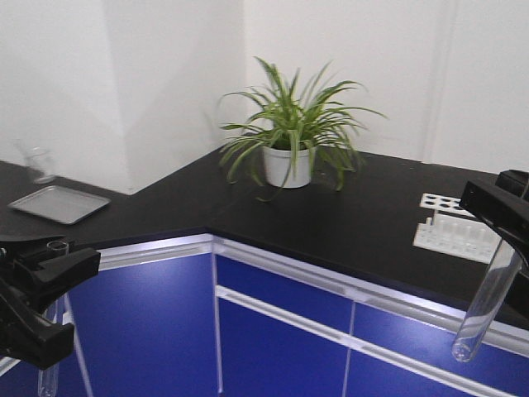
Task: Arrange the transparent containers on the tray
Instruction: 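Drive the base to the counter with the yellow tray, holding tubes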
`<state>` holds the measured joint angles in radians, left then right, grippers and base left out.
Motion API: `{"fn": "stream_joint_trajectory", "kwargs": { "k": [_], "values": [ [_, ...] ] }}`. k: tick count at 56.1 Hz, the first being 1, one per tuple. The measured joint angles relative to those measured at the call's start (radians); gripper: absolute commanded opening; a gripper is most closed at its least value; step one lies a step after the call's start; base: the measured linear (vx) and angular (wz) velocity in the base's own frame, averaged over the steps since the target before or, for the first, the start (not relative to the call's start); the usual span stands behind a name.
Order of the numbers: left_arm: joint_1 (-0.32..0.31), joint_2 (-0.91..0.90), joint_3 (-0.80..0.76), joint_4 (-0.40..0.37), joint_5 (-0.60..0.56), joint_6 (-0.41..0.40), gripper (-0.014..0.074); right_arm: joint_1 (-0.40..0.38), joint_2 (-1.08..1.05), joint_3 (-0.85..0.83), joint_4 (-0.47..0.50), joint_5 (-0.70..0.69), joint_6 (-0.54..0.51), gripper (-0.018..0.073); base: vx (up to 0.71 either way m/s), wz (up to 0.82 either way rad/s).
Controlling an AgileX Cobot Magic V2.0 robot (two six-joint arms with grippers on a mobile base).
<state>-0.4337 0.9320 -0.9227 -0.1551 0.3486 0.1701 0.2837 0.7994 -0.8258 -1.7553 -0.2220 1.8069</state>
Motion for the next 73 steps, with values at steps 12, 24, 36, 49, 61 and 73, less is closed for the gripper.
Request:
{"fn": "stream_joint_trajectory", "kwargs": {
  "k": [12, 24, 36, 49, 61, 73],
  "values": [
    [0.0, 0.0, 0.0, 0.0, 0.0, 0.0, -0.0001, 0.0, 0.0, 0.0, 0.0, 0.0, 0.0, -0.0013, -0.27, 0.45],
    [0.0, 0.0, 0.0, 0.0, 0.0, 0.0, -0.0001, 0.0, 0.0, 0.0, 0.0, 0.0, 0.0, -0.0013, -0.27, 0.53],
    [0.0, 0.0, 0.0, 0.0, 0.0, 0.0, -0.0001, 0.0, 0.0, 0.0, 0.0, 0.0, 0.0, -0.0013, -0.26, 0.56],
    [0.0, 0.0, 0.0, 0.0, 0.001, 0.0, -0.0001, 0.0, 0.0, 0.0, 0.0, 0.0, 0.0, -0.0013, -0.23, 0.58],
    [0.0, 0.0, 0.0, 0.0, 0.001, 0.0, -0.0001, 0.0, 0.0, 0.0, 0.0, -0.002, 0.0, -0.0013, -0.19, 0.57],
    [0.0, 0.0, 0.0, 0.0, 0.001, 0.0, -0.0001, 0.0, 0.0, 0.0, 0.0, -0.002, 0.0, -0.0013, -0.14, 0.49]
  ]
}}
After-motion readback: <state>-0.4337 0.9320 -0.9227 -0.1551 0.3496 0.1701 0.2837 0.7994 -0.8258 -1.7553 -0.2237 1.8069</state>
